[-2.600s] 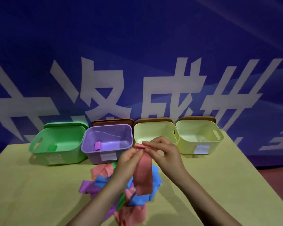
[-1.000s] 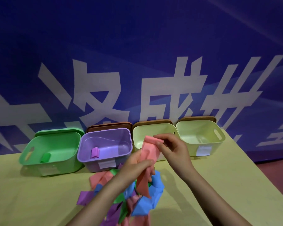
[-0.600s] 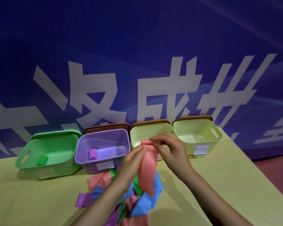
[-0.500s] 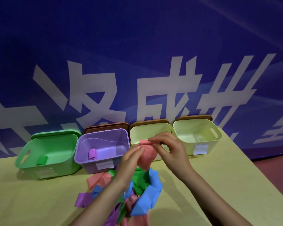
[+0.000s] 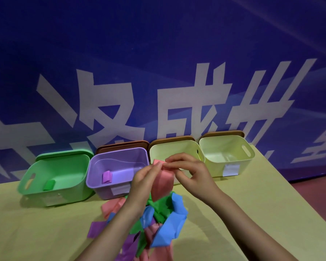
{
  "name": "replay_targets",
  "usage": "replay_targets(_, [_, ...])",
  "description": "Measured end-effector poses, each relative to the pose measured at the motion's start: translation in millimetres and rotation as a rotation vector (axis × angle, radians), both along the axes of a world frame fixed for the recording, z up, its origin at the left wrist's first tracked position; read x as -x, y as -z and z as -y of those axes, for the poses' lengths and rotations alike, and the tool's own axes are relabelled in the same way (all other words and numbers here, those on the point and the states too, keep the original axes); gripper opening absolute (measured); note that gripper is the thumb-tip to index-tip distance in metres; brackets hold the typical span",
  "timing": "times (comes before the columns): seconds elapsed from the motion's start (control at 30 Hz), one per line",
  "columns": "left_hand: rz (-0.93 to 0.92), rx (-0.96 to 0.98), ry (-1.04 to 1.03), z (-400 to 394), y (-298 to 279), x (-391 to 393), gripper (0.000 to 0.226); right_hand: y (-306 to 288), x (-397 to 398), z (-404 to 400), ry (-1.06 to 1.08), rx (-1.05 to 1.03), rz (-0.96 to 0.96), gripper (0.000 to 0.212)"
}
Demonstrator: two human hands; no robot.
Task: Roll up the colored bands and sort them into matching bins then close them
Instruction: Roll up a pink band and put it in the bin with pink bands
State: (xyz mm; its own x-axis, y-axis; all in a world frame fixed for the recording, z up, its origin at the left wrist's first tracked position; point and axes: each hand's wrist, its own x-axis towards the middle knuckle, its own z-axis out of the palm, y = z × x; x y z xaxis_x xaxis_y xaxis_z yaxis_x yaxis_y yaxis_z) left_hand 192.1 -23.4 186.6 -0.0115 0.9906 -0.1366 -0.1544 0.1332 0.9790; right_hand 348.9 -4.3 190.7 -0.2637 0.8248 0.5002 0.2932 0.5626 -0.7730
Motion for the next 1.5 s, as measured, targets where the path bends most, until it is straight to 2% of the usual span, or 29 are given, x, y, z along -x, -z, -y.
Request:
replay_targets(0.17, [-0.051,-0.084,-0.007,1.4,0.7,-3.3,0.022,-4.4,4.6,5.6,0.007,0.319,-0.328,0.026])
replay_targets(0.23, [-0.106,-0.117,0.002,2.3,1.0,-3.7,0.022,-2.8,5.1,4.8,0.039,0.345,-0.273,0.025])
replay_targets(0.33, [-0.244,-0.205,0.015,1.5,4.9,-4.3,0.019,0.1,6.8,6.3,0.082,0.272,-0.159,0.015])
replay_targets(0.4, [-0.347,-0.248,0.007,-0.2,7.5,-4.8,0.019,2.7,7.8,8.7,0.108,0.215,-0.127,0.008])
replay_targets(0.47, [-0.368,-0.277,0.006,-1.3,7.7,-5.4,0.021,4.0,8.7,10.3,0.121,0.179,-0.124,0.005])
replay_targets(0.53, [-0.333,-0.27,0.003,-0.4,5.2,-6.8,0.022,3.2,9.4,10.3,0.143,0.175,-0.144,0.008])
replay_targets(0.63, [-0.106,-0.134,0.001,0.5,5.2,-8.8,0.017,1.9,11.2,8.6,0.175,0.159,-0.166,0.01])
replay_targets(0.73, [0.137,0.051,0.013,1.8,3.7,-8.1,0.04,4.1,12.6,6.0,0.186,0.123,-0.175,0.018])
replay_targets(0.77, [0.173,0.075,0.011,1.8,4.1,-7.7,0.044,5.5,12.3,5.4,0.186,0.103,-0.161,0.019])
replay_targets(0.83, [0.207,0.088,-0.016,1.8,6.9,-5.5,0.036,9.2,10.1,5.0,0.178,0.033,-0.089,0.019])
replay_targets(0.87, [0.218,0.089,-0.026,2.1,8.6,-4.5,0.031,10.7,8.6,5.6,0.166,-0.004,-0.046,0.02])
replay_targets(1.0, [0.181,0.068,0.01,5.7,10.5,-4.5,0.036,14.0,-1.2,5.7,0.094,-0.098,0.132,0.025])
replay_targets(1.07, [0.177,0.061,-0.006,6.8,12.8,-6.1,0.03,15.8,-7.1,6.2,0.058,-0.131,0.189,0.031])
replay_targets(1.13, [0.167,0.059,-0.018,6.4,19.4,-6.5,0.022,16.6,-12.1,9.6,0.017,-0.065,0.158,0.037])
replay_targets(1.2, [0.118,0.04,0.022,8.1,24.1,-8.3,0.024,16.8,-14.8,16.7,-0.003,0.077,0.03,0.034])
replay_targets(1.3, [0.056,-0.003,0.108,11.2,29.1,-12.3,0.027,17.7,-15.2,27.4,0.081,0.3,-0.171,0.035])
replay_targets(1.37, [0.022,-0.007,0.166,12.3,32.2,-17.3,0.035,17.8,-19.0,31.7,0.113,0.373,-0.136,0.03])
replay_targets(1.43, [0.006,0.001,0.197,12.6,32.8,-25.9,0.031,16.8,-25.0,36.6,0.138,0.341,-0.079,0.017])
replay_targets(1.5, [0.071,0.036,0.189,12.1,30.7,-35.7,0.02,13.9,-32.1,39.7,0.175,0.303,-0.097,0.028])
